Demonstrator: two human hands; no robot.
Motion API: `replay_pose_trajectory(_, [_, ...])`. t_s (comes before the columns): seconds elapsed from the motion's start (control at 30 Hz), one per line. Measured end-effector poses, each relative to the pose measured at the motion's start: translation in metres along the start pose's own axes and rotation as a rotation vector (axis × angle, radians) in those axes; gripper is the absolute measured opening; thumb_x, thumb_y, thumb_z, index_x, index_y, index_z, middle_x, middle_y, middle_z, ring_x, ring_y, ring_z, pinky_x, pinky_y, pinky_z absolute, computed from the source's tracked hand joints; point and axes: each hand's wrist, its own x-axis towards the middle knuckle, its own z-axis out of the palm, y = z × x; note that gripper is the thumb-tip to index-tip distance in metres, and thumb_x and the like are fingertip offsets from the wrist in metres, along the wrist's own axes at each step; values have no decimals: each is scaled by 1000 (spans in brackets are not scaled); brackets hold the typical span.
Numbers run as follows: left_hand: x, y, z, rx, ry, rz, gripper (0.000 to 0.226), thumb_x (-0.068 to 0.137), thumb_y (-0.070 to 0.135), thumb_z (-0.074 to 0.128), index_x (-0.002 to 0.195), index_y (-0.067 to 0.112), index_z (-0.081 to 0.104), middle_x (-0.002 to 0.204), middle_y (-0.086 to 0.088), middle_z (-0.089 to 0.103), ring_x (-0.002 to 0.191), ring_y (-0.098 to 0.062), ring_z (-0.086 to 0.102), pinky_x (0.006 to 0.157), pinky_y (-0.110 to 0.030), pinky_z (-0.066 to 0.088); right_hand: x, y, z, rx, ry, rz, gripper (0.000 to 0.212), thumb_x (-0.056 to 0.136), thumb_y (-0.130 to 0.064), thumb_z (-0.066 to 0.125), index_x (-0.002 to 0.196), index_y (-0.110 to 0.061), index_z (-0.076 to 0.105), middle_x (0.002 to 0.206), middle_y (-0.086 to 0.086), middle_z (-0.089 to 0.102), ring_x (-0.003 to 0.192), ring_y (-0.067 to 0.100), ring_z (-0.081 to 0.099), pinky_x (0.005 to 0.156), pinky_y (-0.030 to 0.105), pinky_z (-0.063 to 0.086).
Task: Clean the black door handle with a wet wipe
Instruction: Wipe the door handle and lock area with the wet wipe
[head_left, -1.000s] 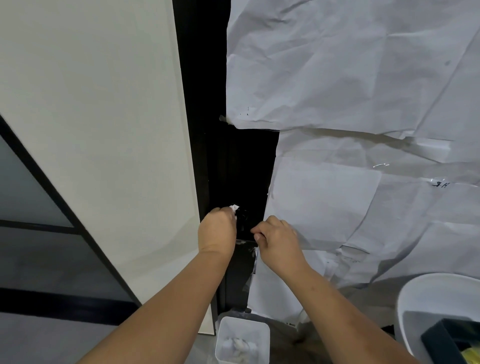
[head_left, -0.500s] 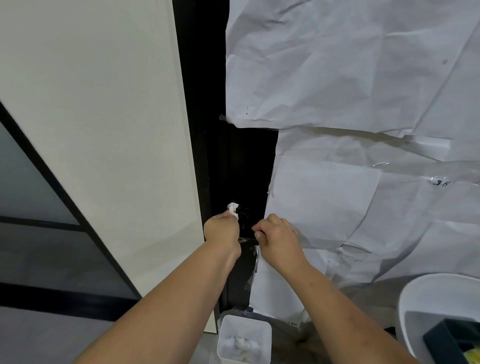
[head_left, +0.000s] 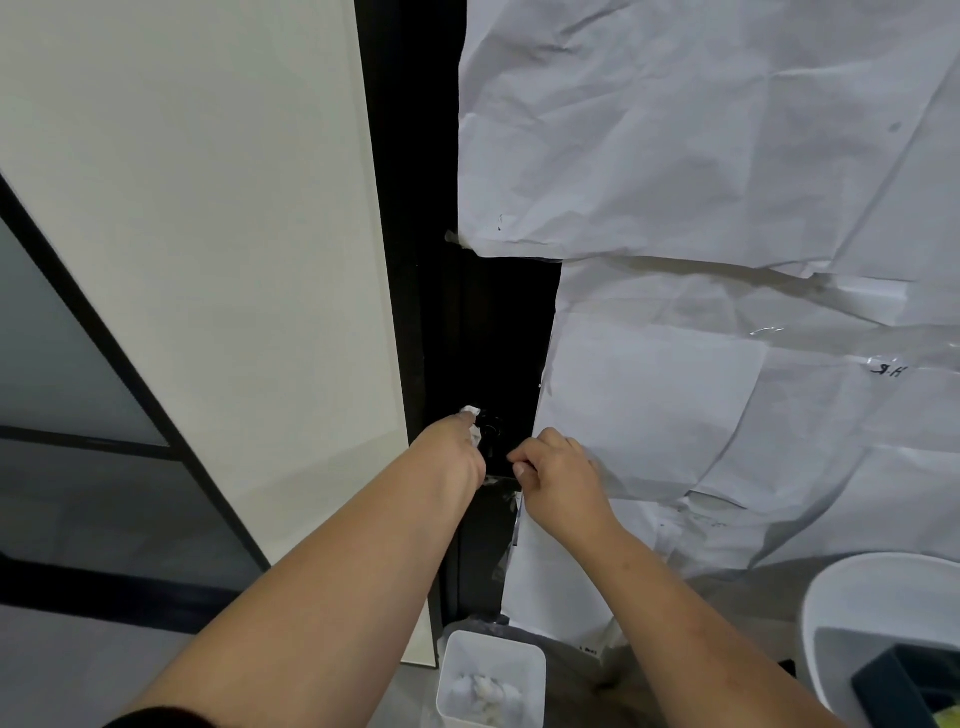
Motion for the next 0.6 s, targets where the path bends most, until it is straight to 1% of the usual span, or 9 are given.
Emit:
replay_pose_trajectory(0.03, [3,0,2,7,-9,-1,35,107,32,42,98,4,61,87,-10,57,76,-20,55,70,-27,45,0,0,0,1,-1,0,17,92,-21,53,103,-25,65,97,-6,54,96,19,49,80,43,47])
replay_pose_trajectory(0.1, [6,-3,5,-75,-39,-36,46,107,37,37,137,4,49,136,-15,53,126,-28,51,103,-33,39,0,0,-1,-1,-4,-1,17,93,-21,53,103,-25,65,97,-6,54,95,19,50,80,42,46])
replay_pose_trajectory(0.17, [8,-7,8,-147,-36,-60,53,106,39,40,145,4,41,148,-12,45,136,-27,42,110,-37,33,0,1,0,-5,-2,-1,17,93,-21,52,103,-26,65,97,-6,54,95,19,50,80,42,46])
replay_pose_trajectory(0.27, [16,-7,7,-231,-46,-80,46,105,34,46,141,6,49,144,-7,51,134,-22,47,104,-35,40,0,2,0,-5,-8,1,18,93,-22,52,104,-26,65,97,-6,54,95,18,50,81,41,45])
replay_pose_trajectory(0.4, [21,-9,6,-294,-132,-84,43,107,31,41,140,6,48,137,-9,55,127,-22,52,109,-32,38,2,0,0,-12,-26,11,18,93,-23,50,104,-27,64,100,-6,54,98,18,49,83,41,45])
replay_pose_trajectory(0.47, [23,-15,2,-266,-133,-21,35,106,25,44,133,4,53,100,-10,60,88,-24,59,85,-31,48,1,-1,-1,-11,-25,13,19,94,-23,50,105,-26,64,101,-6,54,99,18,49,83,41,45])
replay_pose_trajectory(0.5, [25,-17,0,-250,-121,25,36,104,19,45,135,1,51,84,-6,51,71,-18,50,70,-28,44,1,-1,-1,-11,-22,14,19,94,-23,50,105,-26,64,101,-6,55,99,18,49,83,41,45])
replay_pose_trajectory(0.53, [27,-20,-2,-233,-99,83,38,102,14,46,137,0,48,78,-3,44,65,-15,43,62,-26,39,0,-1,-1,-11,-20,14,19,94,-23,50,105,-26,64,101,-5,55,98,18,50,82,41,44])
replay_pose_trajectory(0.6, [26,-30,-5,-156,33,179,35,98,16,55,129,1,55,75,-2,46,68,-17,47,65,-27,43,-1,0,0,-6,-15,16,18,93,-22,50,105,-26,64,99,-5,54,98,19,50,82,41,44])
